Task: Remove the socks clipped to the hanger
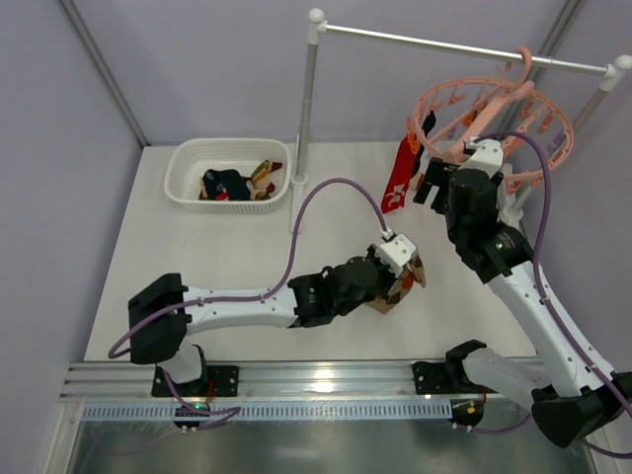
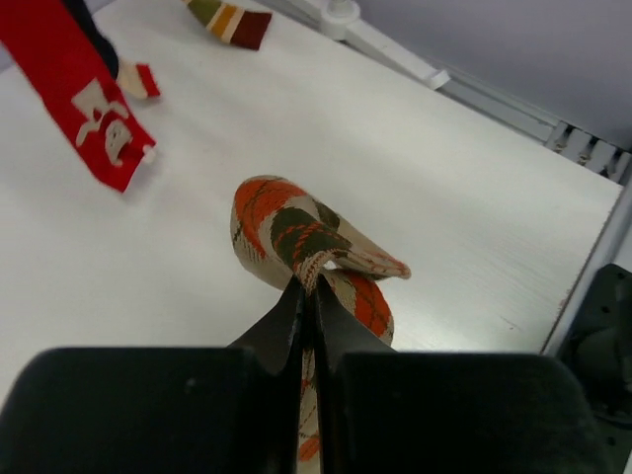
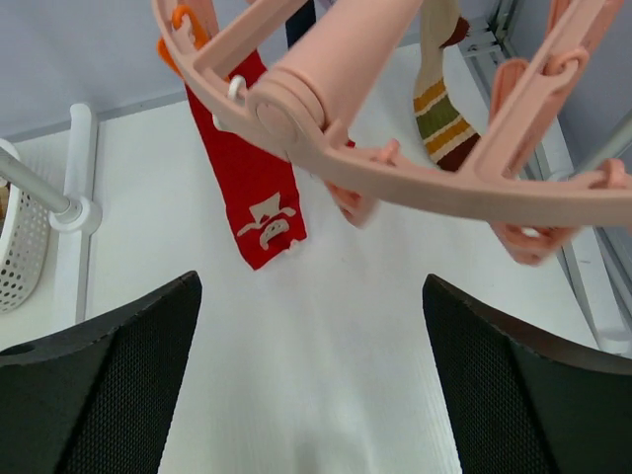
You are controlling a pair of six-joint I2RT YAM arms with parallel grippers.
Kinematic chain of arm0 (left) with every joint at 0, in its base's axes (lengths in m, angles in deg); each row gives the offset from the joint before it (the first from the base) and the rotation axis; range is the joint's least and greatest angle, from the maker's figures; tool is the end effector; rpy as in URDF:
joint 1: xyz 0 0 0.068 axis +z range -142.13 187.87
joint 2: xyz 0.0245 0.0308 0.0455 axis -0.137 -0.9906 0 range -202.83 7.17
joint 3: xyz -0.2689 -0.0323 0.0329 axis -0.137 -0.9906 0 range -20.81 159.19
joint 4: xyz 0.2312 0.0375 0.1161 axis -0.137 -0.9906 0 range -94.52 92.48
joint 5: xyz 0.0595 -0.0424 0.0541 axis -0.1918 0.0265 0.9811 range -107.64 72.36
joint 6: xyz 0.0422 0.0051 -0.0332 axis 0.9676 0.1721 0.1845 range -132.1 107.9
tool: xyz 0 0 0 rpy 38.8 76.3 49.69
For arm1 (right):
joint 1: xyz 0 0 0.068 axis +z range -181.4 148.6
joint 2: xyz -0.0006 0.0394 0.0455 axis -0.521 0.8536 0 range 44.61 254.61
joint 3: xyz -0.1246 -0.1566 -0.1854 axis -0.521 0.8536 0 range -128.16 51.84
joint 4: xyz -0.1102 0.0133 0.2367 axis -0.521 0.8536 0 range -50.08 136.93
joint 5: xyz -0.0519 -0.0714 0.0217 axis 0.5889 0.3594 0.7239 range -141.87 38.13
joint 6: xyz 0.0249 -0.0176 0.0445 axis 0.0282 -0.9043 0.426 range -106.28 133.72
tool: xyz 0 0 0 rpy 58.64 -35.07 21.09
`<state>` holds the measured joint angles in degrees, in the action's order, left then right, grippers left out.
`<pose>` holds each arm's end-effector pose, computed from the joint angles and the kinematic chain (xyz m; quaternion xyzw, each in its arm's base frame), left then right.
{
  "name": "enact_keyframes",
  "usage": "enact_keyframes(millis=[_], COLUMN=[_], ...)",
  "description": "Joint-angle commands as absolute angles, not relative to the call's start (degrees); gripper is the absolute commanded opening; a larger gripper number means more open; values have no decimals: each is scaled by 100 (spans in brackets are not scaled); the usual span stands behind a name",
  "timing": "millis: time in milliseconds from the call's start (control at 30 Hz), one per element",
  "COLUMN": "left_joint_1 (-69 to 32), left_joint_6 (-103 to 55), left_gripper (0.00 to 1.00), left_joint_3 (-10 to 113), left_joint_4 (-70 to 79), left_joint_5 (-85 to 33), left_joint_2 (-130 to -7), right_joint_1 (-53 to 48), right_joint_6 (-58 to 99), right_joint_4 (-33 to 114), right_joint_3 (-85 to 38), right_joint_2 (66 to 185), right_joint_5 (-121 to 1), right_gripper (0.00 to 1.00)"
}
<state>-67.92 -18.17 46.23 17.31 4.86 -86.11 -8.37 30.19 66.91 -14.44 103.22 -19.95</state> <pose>0.1080 -0.3709 0.3015 0.3325 0.6934 -0.2929 0.5682 0.2057 0.0671 0.3965 0.1140 0.7921 -0.0232 0.5993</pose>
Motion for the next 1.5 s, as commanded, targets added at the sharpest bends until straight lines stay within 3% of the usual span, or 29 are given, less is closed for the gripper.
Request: enact_keyframes(millis=[0,433,600,833,1200,1467], left_joint_1=[-6280,-3310,-1819,-569,102,111], left_joint_6=[-2334,-3592,-3829,-3557,-3110,-2670], left_gripper=[0,0,0,0,0,0], left_joint_3=[4230,3491,3833,5177,6505,6410], left_joint_4=[1935,1673,1277,416,370,863], left_joint_5=[391,-1420,-1693,-1457,475,829], left_joint_2=[-8092,-7281,-7062,-7430,-8756,-9293], right_joint_1=[-811,-819,-819,-1118,-1504,-1575], right_joint_6=[2980,3208,3305,3209,3121,3129], right_joint_4=[6287,5487,5320,5188,5109,4986], right_joint_3=[-1163,568,1114,1650,1827,1879], right_joint_2=[10017,9586,9436,9278,9076,9093], right_joint_5=[-2260,-2752,-2805,-3375,-3833,-4035], right_gripper=[93,99,100,100,100,100])
